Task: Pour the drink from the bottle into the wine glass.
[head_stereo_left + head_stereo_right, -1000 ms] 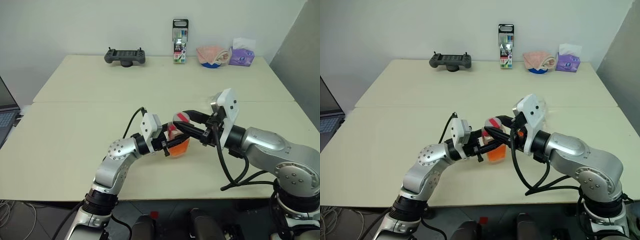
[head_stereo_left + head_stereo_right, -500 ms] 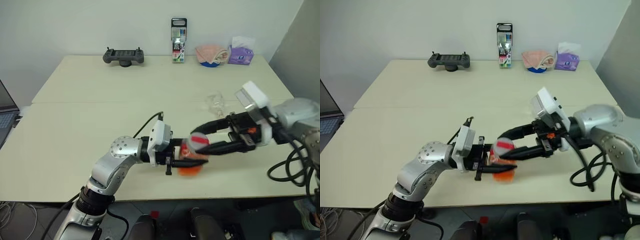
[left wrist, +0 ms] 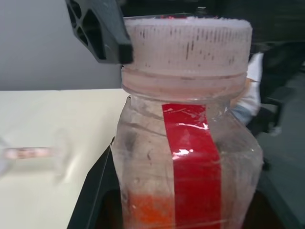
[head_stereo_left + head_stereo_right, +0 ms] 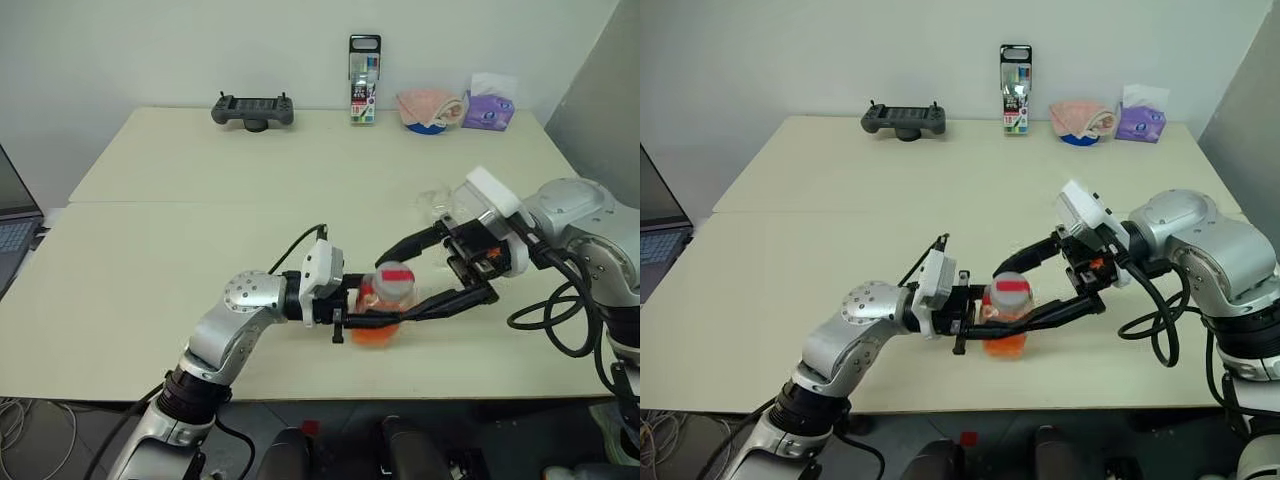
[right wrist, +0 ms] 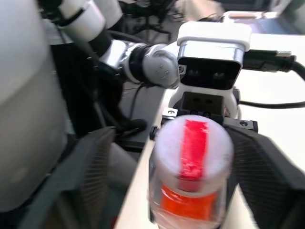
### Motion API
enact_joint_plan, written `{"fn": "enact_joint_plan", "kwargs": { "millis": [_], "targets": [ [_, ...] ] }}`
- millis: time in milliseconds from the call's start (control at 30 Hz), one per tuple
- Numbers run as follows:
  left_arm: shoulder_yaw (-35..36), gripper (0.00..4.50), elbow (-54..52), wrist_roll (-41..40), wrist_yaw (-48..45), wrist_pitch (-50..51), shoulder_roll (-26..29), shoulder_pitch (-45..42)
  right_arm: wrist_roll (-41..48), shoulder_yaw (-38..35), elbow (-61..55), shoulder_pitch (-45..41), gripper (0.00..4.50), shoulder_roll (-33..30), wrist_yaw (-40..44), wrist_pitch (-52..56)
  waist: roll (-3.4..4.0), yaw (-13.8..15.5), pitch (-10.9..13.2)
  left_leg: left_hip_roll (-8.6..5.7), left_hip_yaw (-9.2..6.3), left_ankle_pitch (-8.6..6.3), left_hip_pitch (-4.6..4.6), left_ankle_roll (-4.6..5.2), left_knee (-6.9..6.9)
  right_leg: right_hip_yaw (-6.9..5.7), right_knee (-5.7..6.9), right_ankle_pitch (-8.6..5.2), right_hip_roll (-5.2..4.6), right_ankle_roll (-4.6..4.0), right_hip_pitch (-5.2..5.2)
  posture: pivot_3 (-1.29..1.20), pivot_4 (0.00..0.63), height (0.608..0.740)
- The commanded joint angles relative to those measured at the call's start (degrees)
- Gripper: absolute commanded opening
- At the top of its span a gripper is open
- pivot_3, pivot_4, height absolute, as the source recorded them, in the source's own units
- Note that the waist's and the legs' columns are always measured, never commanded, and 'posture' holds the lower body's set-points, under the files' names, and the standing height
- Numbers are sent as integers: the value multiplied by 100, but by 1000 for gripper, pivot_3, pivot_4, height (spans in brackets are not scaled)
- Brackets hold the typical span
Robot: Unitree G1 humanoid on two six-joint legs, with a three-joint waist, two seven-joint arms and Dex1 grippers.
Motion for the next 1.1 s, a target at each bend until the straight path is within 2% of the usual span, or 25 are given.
{"fn": "enact_joint_plan", "kwargs": {
  "millis": [33,133,267,433,500,867,967,1100],
  "targets": [
    [353,1689,192,219,452,-402,-181,-83,-38,-590,-516,86,4255,138,-947,-1,0,2,0,0,0,0,0,0,0,0,2,0,0,0,0,0,150,740],
    [367,1689,368,351,606,-638,-373,-139,-132,-906,-1030,375,4255,351,-2180,352,0,4,0,1,-2,0,0,0,-1,0,2,0,1,0,0,0,150,740],
    [401,1688,758,543,718,-995,-610,-263,-127,-1214,-2021,994,4255,999,-4170,1168,-1,33,-1,-2,-3,1,-4,-2,-1,2,1,0,-3,0,0,0,150,740],
    [373,1688,1045,551,522,-1217,-728,-408,-234,-1104,-2923,1506,4255,1871,-5918,1904,-1,29,-1,-2,1,1,-4,-3,0,6,7,1,-2,0,-6,0,150,740],
    [357,1688,1094,543,466,-1242,-748,-434,-221,-1104,-3126,1617,4255,2154,-6372,2133,0,20,-1,-1,-2,1,-4,-3,-1,4,8,1,0,0,-6,0,150,740],
    [447,1688,1362,621,321,-1306,-686,-504,-157,-1111,-3490,1642,4255,2802,-7488,2753,0,-16,-2,0,-1,1,-2,-1,-1,4,8,0,3,0,-5,0,150,740],
    [472,1688,1373,624,345,-1310,-677,-513,-4,-1139,-3576,1696,3698,2811,-7538,2969,0,-18,-2,0,0,1,-2,-1,-2,4,7,0,3,0,-5,0,150,740],
    [468,1688,1327,621,353,-1312,-653,-466,106,-1086,-3650,1763,3693,2812,-7540,3104,1,-19,-2,-1,-1,1,-3,0,-2,4,6,0,3,0,-5,0,150,740]
  ]
}}
